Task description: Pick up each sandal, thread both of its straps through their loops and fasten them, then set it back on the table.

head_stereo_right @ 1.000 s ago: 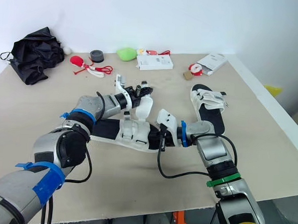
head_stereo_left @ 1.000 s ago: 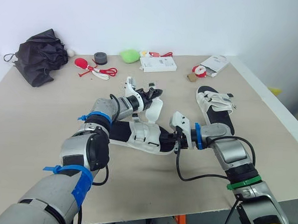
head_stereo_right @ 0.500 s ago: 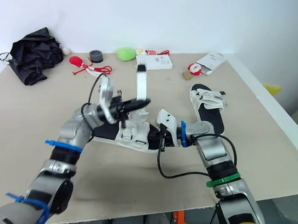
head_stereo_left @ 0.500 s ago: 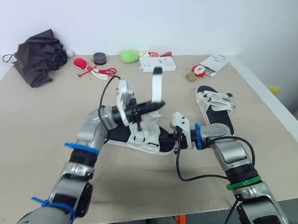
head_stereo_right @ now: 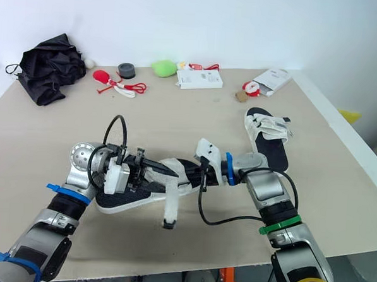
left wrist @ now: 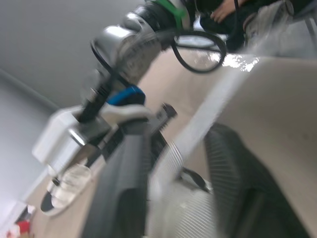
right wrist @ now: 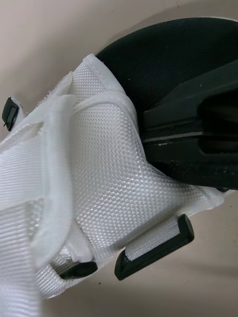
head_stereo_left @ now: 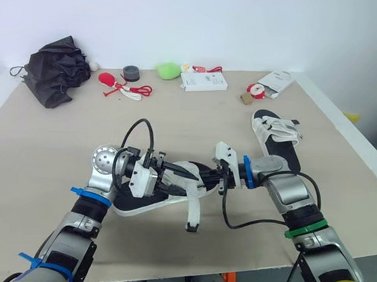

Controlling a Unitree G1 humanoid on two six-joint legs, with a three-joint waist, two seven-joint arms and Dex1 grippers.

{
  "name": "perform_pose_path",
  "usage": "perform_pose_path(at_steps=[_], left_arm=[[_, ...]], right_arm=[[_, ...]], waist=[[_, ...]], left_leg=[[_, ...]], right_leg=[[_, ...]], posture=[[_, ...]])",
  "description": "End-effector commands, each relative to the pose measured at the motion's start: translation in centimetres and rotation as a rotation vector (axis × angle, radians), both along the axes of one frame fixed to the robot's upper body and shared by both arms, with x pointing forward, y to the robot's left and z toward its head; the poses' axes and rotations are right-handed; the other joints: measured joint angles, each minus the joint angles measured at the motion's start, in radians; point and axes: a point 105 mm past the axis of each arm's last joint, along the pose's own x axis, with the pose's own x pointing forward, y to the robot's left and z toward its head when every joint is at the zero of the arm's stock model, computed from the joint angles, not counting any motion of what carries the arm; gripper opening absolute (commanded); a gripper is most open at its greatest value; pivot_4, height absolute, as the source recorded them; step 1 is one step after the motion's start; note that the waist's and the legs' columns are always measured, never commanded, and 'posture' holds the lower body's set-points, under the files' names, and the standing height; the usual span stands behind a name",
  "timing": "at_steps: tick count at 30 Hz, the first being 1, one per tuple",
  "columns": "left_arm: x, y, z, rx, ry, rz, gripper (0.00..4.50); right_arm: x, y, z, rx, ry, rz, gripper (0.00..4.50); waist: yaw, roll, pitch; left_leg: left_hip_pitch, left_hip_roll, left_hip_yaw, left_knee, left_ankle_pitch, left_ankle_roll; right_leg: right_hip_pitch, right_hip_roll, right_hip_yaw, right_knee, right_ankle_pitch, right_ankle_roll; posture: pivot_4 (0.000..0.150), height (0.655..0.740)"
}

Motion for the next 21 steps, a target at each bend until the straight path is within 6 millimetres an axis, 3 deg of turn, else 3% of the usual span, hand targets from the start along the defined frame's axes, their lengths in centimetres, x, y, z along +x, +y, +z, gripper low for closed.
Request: perform_pose_path(at_steps=[1, 3, 8, 12, 16, 18, 21], left_arm=[[0.7, 0.1, -0.3, 0.053, -0.065, 0.030, 3.28], [0.7, 0.3, 0.5, 0.035, -0.040, 0.033, 3.28], [-0.3, 2.4, 4.1, 0.001, 0.243, 0.037, 3.28], [-2.5, 4.2, 5.4, 0.099, 0.620, 0.051, 3.28], [-5.8, 4.5, 5.0, 0.249, 1.015, 0.035, 3.28], [-7.3, 4.3, 3.7, 0.318, 1.116, 0.040, 3.28], [-8.0, 4.0, -0.1, 0.393, 1.175, 0.148, 3.28]], right_arm=[[-0.6, -1.2, -3.7, -0.107, 0.106, -0.039, 0.00], [-0.6, -1.3, -3.8, -0.110, 0.106, -0.037, 0.00], [-0.6, -1.3, -3.7, -0.113, 0.105, -0.031, 0.00], [-0.6, -1.4, -3.7, -0.118, 0.105, -0.028, 0.00], [-0.5, -1.4, -3.7, -0.122, 0.107, -0.022, 0.00], [-0.5, -1.4, -3.7, -0.123, 0.106, -0.021, 0.00], [-0.5, -1.3, -3.6, -0.121, 0.108, -0.018, 0.00]], waist=[[0.000, 0.000, 0.000], [0.000, 0.000, 0.000], [-0.004, 0.001, 0.000], [-0.006, 0.001, 0.000], [-0.005, 0.002, 0.001], [-0.005, 0.002, 0.001], [-0.005, 0.002, 0.001]], left_leg=[[0.000, 0.000, 0.000, 0.001, 0.000, 0.000], [0.000, 0.000, 0.000, 0.001, 0.000, 0.000], [-0.001, 0.001, -0.001, 0.001, 0.000, 0.000], [-0.001, 0.003, -0.001, 0.001, -0.002, 0.003], [-0.001, 0.003, -0.003, 0.001, -0.004, 0.006], [0.000, 0.003, -0.003, 0.001, -0.004, 0.006], [0.001, 0.002, -0.002, 0.001, -0.004, 0.006]], right_leg=[[0.000, 0.000, 0.000, 0.000, 0.000, 0.000], [0.000, 0.000, 0.000, 0.000, 0.001, 0.000], [-0.001, 0.001, 0.000, 0.001, 0.000, 0.000], [-0.001, 0.002, -0.002, 0.001, -0.001, -0.001], [-0.001, 0.002, -0.003, 0.001, -0.003, -0.002], [0.000, 0.001, -0.004, 0.002, -0.007, -0.007], [0.001, 0.001, -0.003, 0.002, -0.007, -0.007]], posture=[[0.150, 0.7400], [0.150, 0.7400], [0.150, 0.7400], [0.150, 0.7400], [0.150, 0.7400], [0.150, 0.7400], [0.150, 0.7400]])
